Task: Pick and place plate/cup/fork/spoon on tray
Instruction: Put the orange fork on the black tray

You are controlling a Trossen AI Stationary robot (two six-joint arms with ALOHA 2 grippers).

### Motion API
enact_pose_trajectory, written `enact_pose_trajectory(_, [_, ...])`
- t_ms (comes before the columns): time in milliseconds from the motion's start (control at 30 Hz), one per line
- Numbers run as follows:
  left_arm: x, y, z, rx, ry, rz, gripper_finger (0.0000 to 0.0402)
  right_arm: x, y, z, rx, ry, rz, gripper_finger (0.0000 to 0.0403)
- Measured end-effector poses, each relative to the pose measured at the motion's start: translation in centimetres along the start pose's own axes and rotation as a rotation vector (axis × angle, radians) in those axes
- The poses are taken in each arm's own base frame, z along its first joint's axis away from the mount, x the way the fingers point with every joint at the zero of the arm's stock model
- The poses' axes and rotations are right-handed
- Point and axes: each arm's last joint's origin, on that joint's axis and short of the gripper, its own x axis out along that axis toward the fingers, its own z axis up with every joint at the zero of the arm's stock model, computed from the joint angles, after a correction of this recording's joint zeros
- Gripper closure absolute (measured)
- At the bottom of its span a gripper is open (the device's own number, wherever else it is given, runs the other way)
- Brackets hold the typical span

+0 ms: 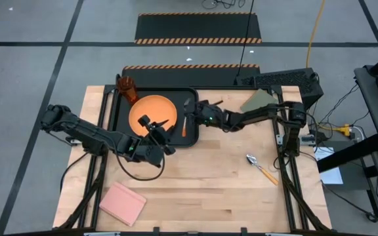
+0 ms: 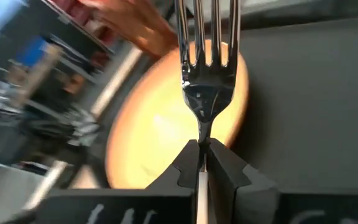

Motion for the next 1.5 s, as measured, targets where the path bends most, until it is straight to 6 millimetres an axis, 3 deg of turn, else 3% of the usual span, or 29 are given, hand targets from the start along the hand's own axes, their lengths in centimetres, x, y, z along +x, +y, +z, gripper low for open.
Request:
enact_pose_trajectory(233, [0.0, -0.2, 0.5, -0.01, -0.022, -0.034, 0.0266, 0.9, 0.5, 2.4, -0.014, 0.035, -0.092, 0.0397])
enact_pose_trajectory(600, [0.0, -0.3, 1.0, 0.007, -0.05, -0.053, 0.0265, 1.2, -0.1, 2.9, 0.139, 0.085, -0.047, 0.0397])
enact_pose_trajectory(767, [-0.1, -0.3, 1.8, 0.017, -0.096, -0.056, 0.0265, 2.0, -0.7, 2.1, 0.195, 0.089, -0.051, 0.0399])
enact_pose_trajectory(1000, [-0.4, -0.4, 2.5, 0.02, -0.14, -0.062, 0.0266, 3.8, -1.9, -0.4, 0.226, 0.12, -0.056, 0.0399])
enact_pose_trajectory(1167, [-0.4, -0.5, 2.5, 0.006, -0.139, -0.063, 0.0265, 5.0, -2.1, -0.7, 0.241, 0.137, -0.039, 0.0399])
enact_pose_trajectory(1500, [-0.6, -0.7, 2.3, 0.0, -0.137, -0.104, 0.0265, 5.3, -2.2, -0.9, 0.225, 0.138, -0.064, 0.039])
